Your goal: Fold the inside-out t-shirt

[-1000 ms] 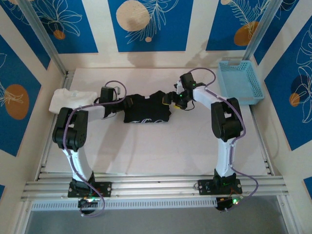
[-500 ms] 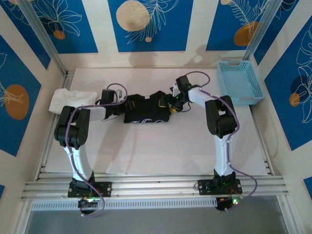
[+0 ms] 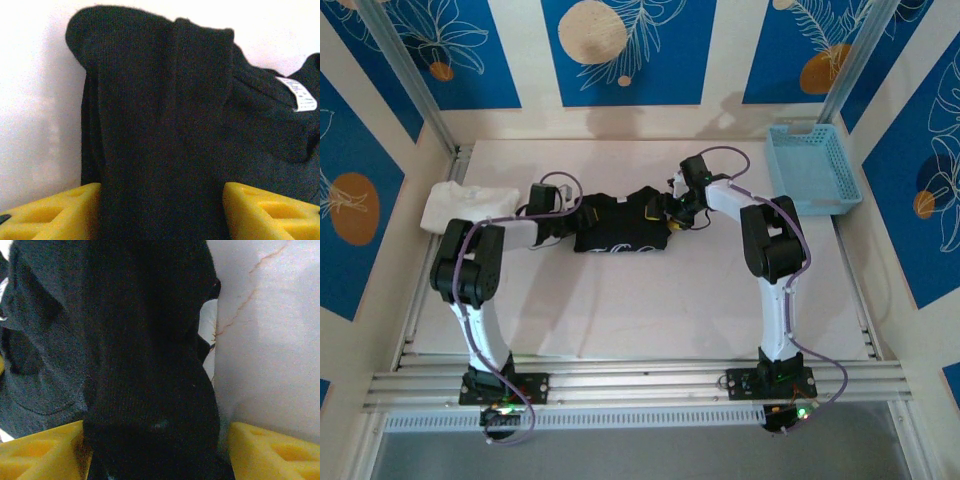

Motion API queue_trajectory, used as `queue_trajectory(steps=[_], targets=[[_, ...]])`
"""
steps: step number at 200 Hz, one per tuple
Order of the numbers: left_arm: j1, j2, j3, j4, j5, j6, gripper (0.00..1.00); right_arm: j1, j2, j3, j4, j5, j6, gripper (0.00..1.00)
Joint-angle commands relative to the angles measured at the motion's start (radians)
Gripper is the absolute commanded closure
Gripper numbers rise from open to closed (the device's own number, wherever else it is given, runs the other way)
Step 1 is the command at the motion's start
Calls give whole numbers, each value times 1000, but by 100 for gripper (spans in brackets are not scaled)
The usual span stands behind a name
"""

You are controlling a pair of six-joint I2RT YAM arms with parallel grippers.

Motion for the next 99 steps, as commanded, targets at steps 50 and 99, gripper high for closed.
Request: queue_trajectory(steps=[50,99], targets=[[-8,-79,1,-97,-114,67,29,5,6,2,2,-33,6,31],[-21,13,35,-79,-16,45,28,4,8,1,4,-33,5,31]])
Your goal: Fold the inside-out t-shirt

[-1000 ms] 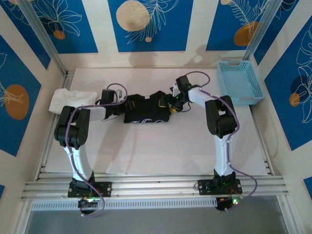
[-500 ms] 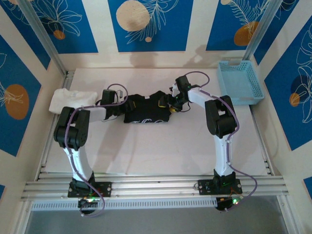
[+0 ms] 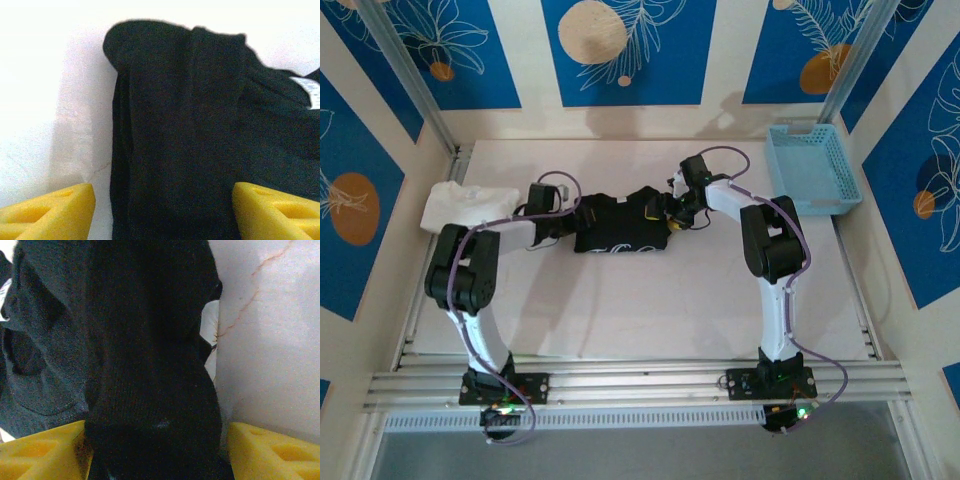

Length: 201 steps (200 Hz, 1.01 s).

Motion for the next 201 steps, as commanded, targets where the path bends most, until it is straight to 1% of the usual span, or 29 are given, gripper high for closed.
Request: queue_trajectory(steps=[1,19,35,62,76,91,104,119,131,156,183,191,201], targets=[[-17,47,36,-11,69,3,28,4,8,1,0,-30,5,31],[-31,64,46,-8,90,3,28,5,9,-1,3,-30,6,31],[-45,80,55,-5,109,6,30,4,12,-1,5,-30,7,31],[-62,97,60,14,136,-4,40,4,14,0,5,-30,8,31],[-65,104,68,13,135,-4,46,4,14,0,5,-32,9,31],[-65,112,77,20,132,-7,57,4,14,0,5,-31,6,31],[-65,120,86,22,125,-3,69,4,14,-1,5,-33,6,31],[-63,130,95,26,122,7,85,3,10,-3,6,-35,5,31],[-60,127,95,38,121,17,100,1,3,-10,10,-35,5,31],[-40,79,79,41,116,49,100,-15,-68,-65,47,4,6,31],[6,-23,74,-41,149,146,100,-31,-231,-231,191,93,19,29],[13,-61,71,-70,135,187,100,-32,-278,-284,242,118,26,29],[19,-112,73,-119,90,243,100,-28,-326,-343,299,146,38,29]])
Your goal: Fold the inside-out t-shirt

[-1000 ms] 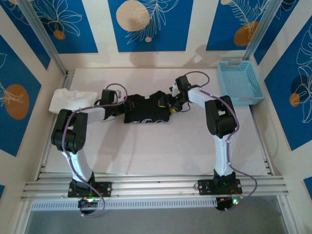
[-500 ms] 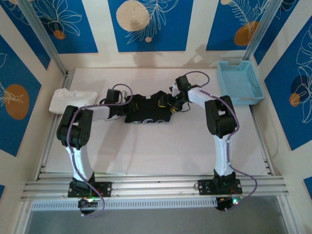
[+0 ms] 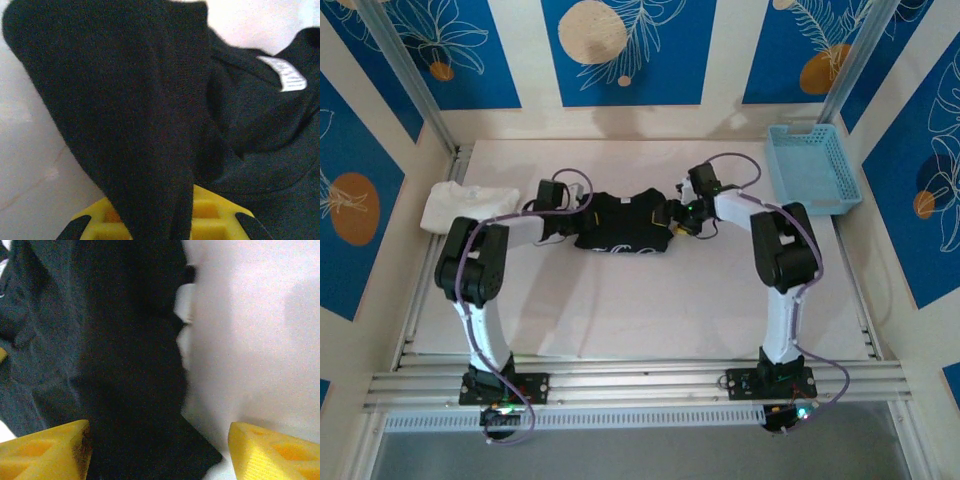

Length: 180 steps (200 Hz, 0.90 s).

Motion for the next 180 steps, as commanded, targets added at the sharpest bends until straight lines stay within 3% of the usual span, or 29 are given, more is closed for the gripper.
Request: queue_trajectory(steps=[1,47,68,130,180], targets=[[34,-151,1,-101,-30,156,100,-3,-158,-106,169,82,29,29],[53,-311,89,-351,-393,417,100,60,-265,-277,368,195,53,30],[83,-336,154,-405,-494,482,100,95,-264,-294,404,225,28,30],[130,-239,452,-681,-576,649,100,94,-237,-285,417,230,-3,30],[182,-225,625,-855,-613,702,100,46,-242,-298,430,200,6,30]])
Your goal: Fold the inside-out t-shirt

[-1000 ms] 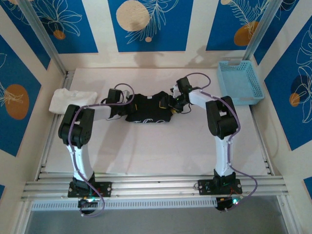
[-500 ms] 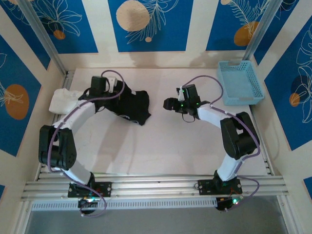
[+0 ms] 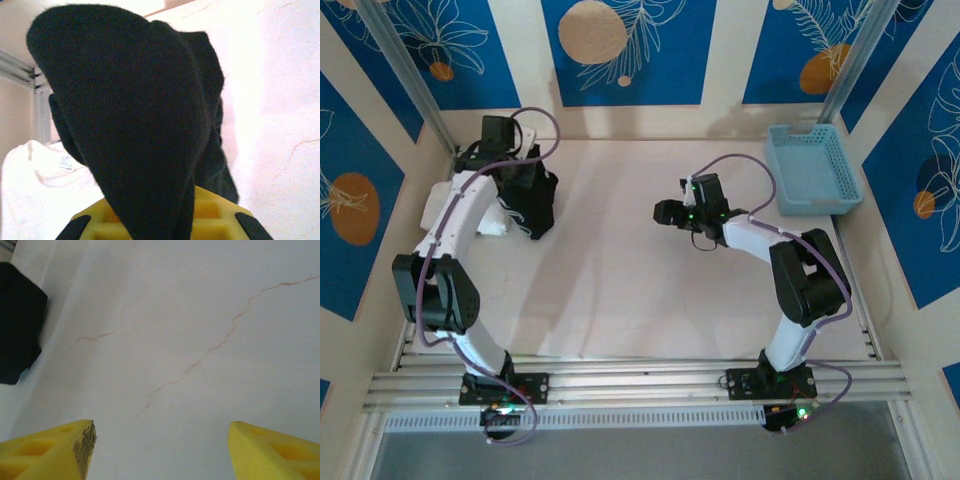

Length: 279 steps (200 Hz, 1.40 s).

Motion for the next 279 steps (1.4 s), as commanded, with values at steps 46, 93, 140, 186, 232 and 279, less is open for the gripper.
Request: queue_trajectory(steps=[46,93,140,186,232,279], targets=[[135,-55,94,-110,-12,58,100,-46,11,-18,43,-24,-2,30],[260,-25,54,-17,-22,69,100,-45,28,-8,29,-33,-2,30],[337,46,-2,122,-155,73,100,-44,46,9,7,-24,-13,30],[410,143,-32,240,-212,6,92,-35,59,14,-2,-24,-15,30],[426,321,107,147,-264,-65,71,-26,38,13,-33,-4,-30,30],[428,314,165,50,-327,-174,18,-22,-84,-19,-105,51,-81,29]])
